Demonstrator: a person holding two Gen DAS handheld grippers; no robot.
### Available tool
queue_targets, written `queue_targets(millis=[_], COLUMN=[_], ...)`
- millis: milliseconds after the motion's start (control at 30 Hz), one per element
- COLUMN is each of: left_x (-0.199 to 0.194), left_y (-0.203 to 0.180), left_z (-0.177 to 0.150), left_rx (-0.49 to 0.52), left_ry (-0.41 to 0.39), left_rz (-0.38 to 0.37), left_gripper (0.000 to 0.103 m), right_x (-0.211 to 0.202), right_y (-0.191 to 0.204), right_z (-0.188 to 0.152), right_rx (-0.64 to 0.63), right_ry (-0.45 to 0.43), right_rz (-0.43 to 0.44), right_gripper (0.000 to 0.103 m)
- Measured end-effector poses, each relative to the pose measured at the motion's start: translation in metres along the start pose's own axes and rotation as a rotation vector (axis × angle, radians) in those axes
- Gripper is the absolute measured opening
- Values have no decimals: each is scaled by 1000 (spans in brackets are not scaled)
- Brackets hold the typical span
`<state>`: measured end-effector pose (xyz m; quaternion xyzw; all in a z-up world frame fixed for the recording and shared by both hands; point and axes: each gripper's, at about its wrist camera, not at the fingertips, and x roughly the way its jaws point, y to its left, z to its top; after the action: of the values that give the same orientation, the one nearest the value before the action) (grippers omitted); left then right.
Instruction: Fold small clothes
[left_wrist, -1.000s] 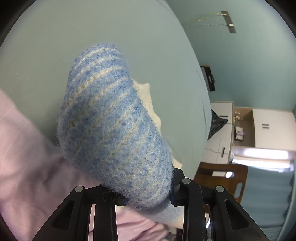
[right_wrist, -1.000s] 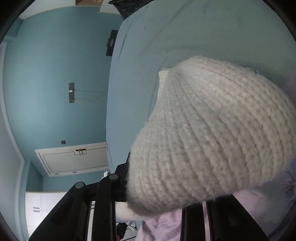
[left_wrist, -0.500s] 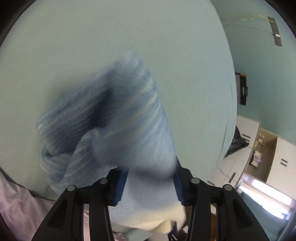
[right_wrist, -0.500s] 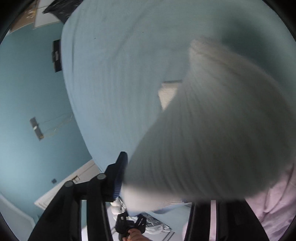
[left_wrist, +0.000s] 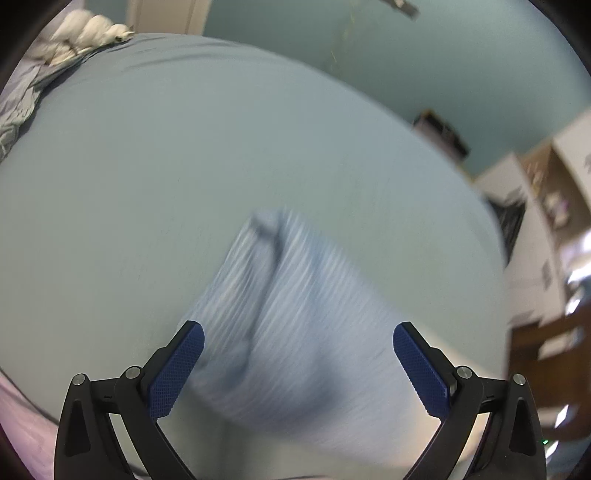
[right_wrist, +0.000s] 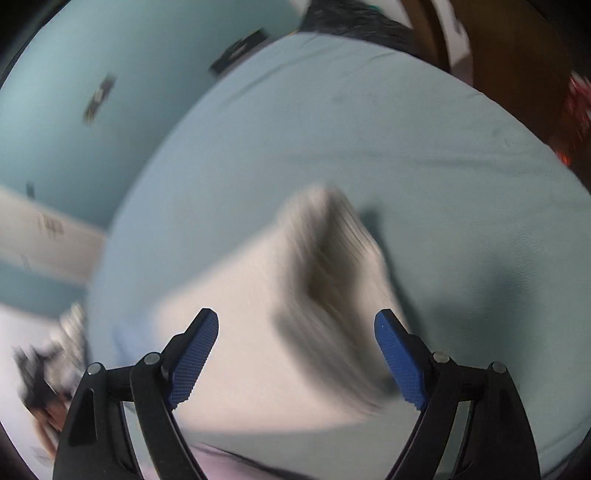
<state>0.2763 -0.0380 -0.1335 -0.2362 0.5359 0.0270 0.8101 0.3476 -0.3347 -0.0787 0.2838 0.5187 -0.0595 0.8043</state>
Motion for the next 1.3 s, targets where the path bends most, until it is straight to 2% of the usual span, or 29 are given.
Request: queue_targets(millis=[33, 67, 100, 133, 200, 267, 333, 367, 400, 433, 467, 533, 567, 633, 700, 733, 800, 867, 900, 967, 1000, 1033, 1067, 1167, 1200, 1267, 1300], left_x=[11, 21, 32, 43, 60, 67, 70, 70, 69, 69, 70, 70, 72, 69, 69, 67, 65, 54, 53, 53, 49, 48, 49, 50, 50, 50, 52], left_y=[-2, -5, -8, -11, -19, -30, -38, -40, -36, -38, -41, -33, -31, -18, -16, -11, -6, 7, 9, 6, 6, 5, 4, 4, 4, 4, 3], left_z=[-11, -21, -32, -41, -56, -65, -68, -67, -68, -67, -65, -61, -60, -59, -56, -58, -62, -70, -71, -71, -73, -76, -77, -80, -81, -82, -83], left_rx=[29, 52, 80, 110, 172, 238, 259, 254, 248, 244, 247, 256, 256, 277, 284, 285, 287, 286, 287, 290, 291, 292, 293, 288, 287, 290, 290], left_ry=[20, 34, 47, 60, 63, -14, -39, -35, -26, -19, -7, -6, -8, -21, -21, -19, -12, -11, -16, -29, -35, -39, -43, -43, -43, -47, -49], left_rz=[20, 37, 52, 63, 124, 185, 210, 214, 213, 211, 206, 198, 193, 192, 189, 185, 180, 174, 174, 181, 185, 190, 195, 192, 190, 186, 185], left_gripper=[103, 103, 103, 103, 103, 103, 103, 103, 103, 103, 103, 103, 103, 103, 103, 103, 103, 103, 103, 103, 103, 103, 103, 103, 103, 103, 103], right_x=[0, 3, 4, 7, 12, 22, 30, 33, 29, 10, -5, -26, -22, -1, 35, 53, 58, 38, 25, -24, -37, -46, -49, -34, -27, -1, 7], right_y=[-10, -12, -14, -18, -16, -15, -20, -24, -26, -31, -44, -55, -56, -64, -96, -111, -120, -107, -104, -83, -71, -55, -35, 5, -6, 2, -13], right_z=[-12, -20, -27, -32, -29, -24, -23, -21, -19, -32, -39, -63, -72, -79, -86, -93, -98, -90, -88, -78, -72, -65, -56, -45, -41, -37, -45], right_rx=[-33, -70, -84, -76, -57, -51, -31, -17, 15, 68, 166, 298, 347, 431, 619, 731, 795, 739, 712, 579, 512, 433, 354, 201, 170, 95, 59], right_ry=[-15, -39, -39, -32, -51, -39, -12, -5, -16, -46, -134, -252, -261, -210, -113, -64, -32, -23, -54, -249, -288, -301, -285, -240, -213, -148, -136], right_rz=[-4, 23, 57, 104, 106, 139, 167, 183, 210, 258, 344, 455, 441, 386, 423, 492, 567, 528, 516, 522, 492, 435, 363, 258, 214, 138, 79], right_gripper=[80, 68, 33, 25, 25, 28, 28, 24, 16, 13, 13, 12, 12, 12, 13, 14, 15, 20, 24, 33, 54, 84, 90, 90, 90, 88, 85])
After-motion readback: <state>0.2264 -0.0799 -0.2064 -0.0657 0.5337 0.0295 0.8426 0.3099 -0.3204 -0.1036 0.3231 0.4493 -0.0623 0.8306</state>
